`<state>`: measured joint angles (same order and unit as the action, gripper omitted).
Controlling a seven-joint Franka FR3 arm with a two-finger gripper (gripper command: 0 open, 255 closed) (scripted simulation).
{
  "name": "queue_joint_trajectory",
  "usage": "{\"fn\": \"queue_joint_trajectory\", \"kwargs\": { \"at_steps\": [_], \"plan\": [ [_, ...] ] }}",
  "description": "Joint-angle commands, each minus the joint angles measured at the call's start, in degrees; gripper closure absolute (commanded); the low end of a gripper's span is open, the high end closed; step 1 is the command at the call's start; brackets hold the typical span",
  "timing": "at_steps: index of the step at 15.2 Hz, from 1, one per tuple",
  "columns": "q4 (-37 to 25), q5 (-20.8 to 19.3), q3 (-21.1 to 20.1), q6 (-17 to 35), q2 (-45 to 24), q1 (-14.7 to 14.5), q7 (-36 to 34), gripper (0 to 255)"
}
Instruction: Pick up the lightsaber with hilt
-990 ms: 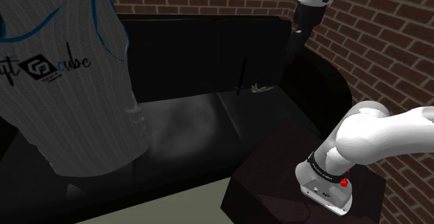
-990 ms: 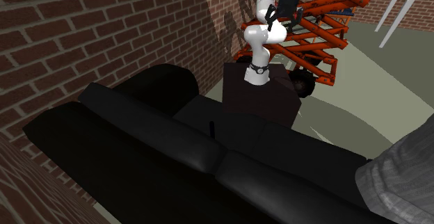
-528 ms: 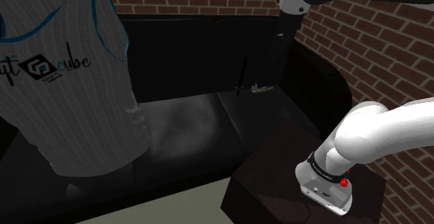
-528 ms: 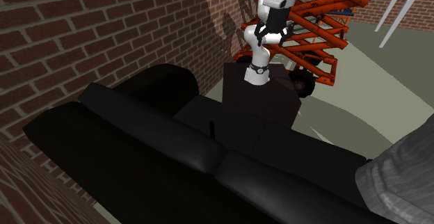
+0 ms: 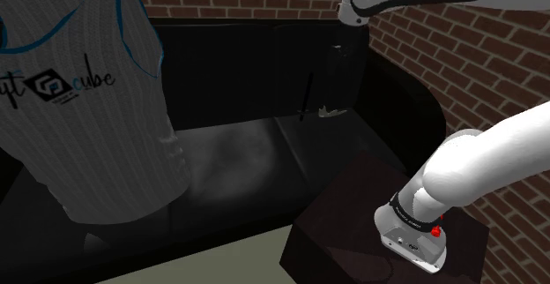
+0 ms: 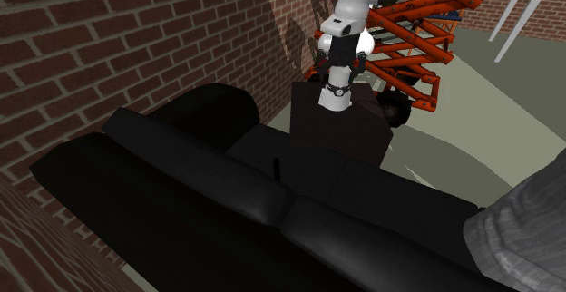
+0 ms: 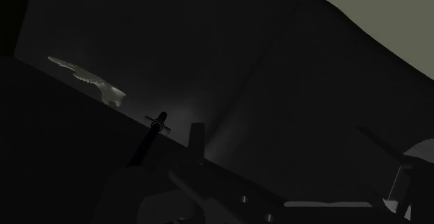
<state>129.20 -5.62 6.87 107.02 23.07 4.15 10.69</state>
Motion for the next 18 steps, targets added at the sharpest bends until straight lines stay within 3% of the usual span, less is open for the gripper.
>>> {"fn": "queue_joint_trajectory", "kwargs": {
  "at_steps": [1,10,18],
  "plan": [
    [-1.4,0.2,1.4,2.9,-3.7,0.5,1.2,0],
    [-12.1,4.6,6.1,11.6,-21.5,2.4,6.6,0],
    [-26.8,11.6,7.7,14.6,-38.6,5.9,11.9,0]
  ]
}}
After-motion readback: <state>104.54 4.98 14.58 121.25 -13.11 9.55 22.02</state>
